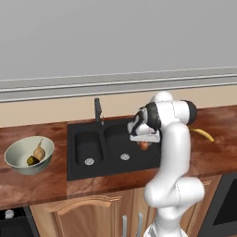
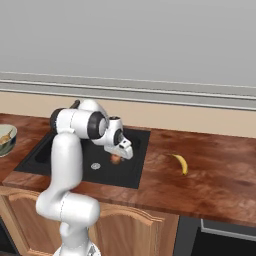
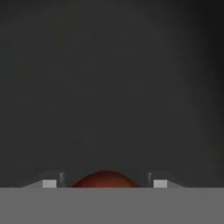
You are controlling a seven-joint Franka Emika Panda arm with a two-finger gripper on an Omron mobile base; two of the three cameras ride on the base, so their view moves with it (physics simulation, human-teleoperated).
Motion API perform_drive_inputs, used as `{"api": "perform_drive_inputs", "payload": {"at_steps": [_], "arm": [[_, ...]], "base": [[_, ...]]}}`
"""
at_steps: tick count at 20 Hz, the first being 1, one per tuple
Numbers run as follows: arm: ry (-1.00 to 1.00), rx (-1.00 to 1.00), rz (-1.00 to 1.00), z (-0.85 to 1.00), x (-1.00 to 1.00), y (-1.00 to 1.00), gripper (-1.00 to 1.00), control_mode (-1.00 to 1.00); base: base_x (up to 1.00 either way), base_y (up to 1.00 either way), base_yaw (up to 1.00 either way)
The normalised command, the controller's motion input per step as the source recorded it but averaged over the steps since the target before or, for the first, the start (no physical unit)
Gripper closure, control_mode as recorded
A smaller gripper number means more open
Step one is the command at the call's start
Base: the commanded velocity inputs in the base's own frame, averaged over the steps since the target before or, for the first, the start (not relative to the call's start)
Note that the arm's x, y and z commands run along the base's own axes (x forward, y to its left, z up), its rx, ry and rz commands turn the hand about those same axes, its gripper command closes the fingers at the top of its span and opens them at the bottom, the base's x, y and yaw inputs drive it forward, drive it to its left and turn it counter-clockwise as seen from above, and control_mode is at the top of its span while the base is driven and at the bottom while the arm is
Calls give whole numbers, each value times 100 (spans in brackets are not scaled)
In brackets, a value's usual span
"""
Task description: There is a mixed pile of frozen fruits and vegetables on the counter. Locate all the frozen vegetables and place the items in a bowl on the counter. Take all the frozen fruits and defrost them in a running sink.
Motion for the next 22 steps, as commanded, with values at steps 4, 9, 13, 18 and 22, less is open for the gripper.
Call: {"api": "perform_drive_inputs", "payload": {"at_steps": [4, 9, 13, 18, 22], "arm": [[17, 0, 2, -18, 16, 2, 100, -100], [6, 1, 1, -38, -5, 10, 100, -100], [-3, 5, 0, -53, -28, 9, -100, -100], [-2, 0, 0, -7, -4, 0, -100, -100], [2, 1, 0, 43, -5, 0, -100, -100]], "base": [[0, 0, 0], [0, 0, 0], [0, 0, 0], [0, 0, 0], [0, 0, 0]]}}
